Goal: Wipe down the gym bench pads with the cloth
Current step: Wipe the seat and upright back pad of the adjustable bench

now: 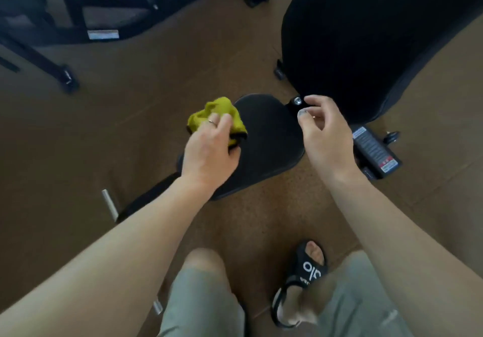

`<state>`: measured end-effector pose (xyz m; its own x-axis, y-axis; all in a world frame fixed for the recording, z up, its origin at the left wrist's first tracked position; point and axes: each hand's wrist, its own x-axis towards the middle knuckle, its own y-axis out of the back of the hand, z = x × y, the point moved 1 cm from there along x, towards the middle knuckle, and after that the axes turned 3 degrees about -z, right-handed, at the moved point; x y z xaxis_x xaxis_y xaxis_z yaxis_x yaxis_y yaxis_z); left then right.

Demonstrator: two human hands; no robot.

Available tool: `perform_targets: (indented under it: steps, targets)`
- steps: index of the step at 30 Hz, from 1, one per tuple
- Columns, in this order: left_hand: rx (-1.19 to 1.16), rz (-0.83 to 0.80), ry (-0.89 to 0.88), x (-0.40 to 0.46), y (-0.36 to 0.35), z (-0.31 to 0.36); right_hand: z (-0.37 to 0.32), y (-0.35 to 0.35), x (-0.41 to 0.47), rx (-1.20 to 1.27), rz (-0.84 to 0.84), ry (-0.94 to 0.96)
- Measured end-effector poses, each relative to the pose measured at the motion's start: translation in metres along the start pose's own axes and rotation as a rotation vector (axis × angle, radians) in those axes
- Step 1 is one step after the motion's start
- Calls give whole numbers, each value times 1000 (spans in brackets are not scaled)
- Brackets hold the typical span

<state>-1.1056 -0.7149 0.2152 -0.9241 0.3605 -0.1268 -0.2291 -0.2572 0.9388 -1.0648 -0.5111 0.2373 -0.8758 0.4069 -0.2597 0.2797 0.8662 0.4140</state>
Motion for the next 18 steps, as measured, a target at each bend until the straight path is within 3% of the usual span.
perform_targets:
  steps: [2, 3, 9, 11, 14, 18]
  targets:
    - [149, -271, -72, 7, -56, 5, 29, -17, 28, -3, 7, 86]
    - [220, -311, -95, 10, -76, 7, 42, -26, 38, -6, 2, 125]
    - [260, 121, -151, 46, -95, -9, 100, -43, 72, 65, 125, 248]
    - [395, 54, -149, 45, -111, -16, 101, -37, 76, 149, 174, 237]
    - [403, -9, -116, 25, -130, -17, 103, -23, 69, 137, 207, 264]
    - [346, -80, -138, 22, -129, -20, 136, -36, 70, -91, -46, 45]
